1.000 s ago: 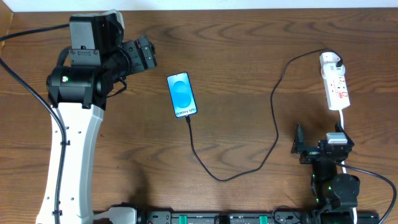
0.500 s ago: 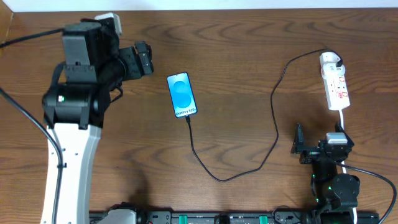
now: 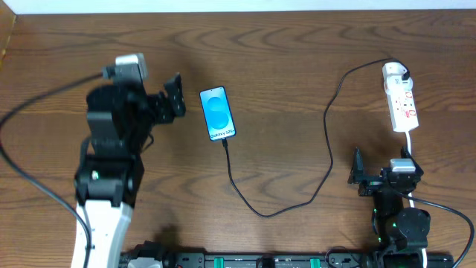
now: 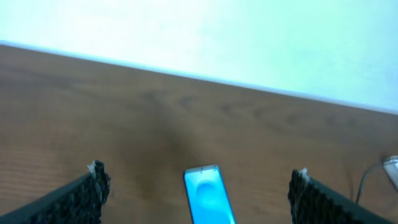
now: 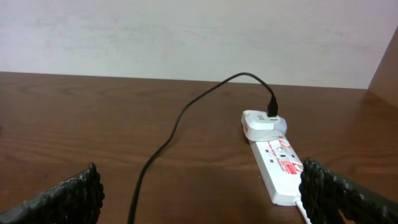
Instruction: Plug charger to phone and switch on socket
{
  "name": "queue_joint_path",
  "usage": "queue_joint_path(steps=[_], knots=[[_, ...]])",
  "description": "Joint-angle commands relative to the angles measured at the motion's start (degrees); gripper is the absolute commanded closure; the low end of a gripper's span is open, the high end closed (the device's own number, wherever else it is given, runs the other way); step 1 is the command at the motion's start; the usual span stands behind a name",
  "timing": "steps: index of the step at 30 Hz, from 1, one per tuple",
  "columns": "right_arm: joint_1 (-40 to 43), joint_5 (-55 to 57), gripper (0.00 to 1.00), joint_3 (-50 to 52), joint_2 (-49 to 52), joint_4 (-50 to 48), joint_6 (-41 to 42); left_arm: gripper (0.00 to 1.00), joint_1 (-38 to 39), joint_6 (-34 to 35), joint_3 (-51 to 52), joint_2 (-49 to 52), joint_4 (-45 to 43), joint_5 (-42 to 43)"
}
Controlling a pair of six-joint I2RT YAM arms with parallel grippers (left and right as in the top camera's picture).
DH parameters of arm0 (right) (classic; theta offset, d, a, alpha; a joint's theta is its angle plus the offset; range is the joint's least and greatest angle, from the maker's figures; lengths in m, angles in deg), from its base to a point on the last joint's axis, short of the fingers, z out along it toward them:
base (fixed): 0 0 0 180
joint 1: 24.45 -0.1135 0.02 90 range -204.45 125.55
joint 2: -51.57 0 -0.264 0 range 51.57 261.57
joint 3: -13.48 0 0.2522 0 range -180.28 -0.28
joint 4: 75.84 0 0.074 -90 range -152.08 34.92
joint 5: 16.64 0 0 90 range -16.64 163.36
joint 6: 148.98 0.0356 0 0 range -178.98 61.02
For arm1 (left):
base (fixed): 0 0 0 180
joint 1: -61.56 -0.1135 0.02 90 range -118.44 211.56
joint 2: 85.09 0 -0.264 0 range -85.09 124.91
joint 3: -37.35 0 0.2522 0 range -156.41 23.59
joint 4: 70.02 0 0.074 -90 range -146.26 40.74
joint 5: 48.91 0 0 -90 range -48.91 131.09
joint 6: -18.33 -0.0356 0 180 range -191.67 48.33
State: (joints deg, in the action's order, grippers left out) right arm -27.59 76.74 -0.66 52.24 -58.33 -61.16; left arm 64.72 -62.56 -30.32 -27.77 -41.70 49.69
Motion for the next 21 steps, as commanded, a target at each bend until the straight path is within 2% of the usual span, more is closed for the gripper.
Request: queue_joint_path(steps=[1,11,21], knots=[[-0.28,0.13,0.01,0.09,-0.37,0.15,-0.68,0.07,-0.24,-0.52,7.76,-5.92,-5.95,-1.36],[-0.28,0.13,0.01,0.09,-0.37,0.15,-0.68,0.07,-0.24,-0.57,28.61,-22.73,-21.49,-6.84],[-0.28,0.13,0.01,0.09,-0.37,0.15,-0.68,0.06,-0.24,-11.17,41.59,-36.09,-27.71,-7.17]])
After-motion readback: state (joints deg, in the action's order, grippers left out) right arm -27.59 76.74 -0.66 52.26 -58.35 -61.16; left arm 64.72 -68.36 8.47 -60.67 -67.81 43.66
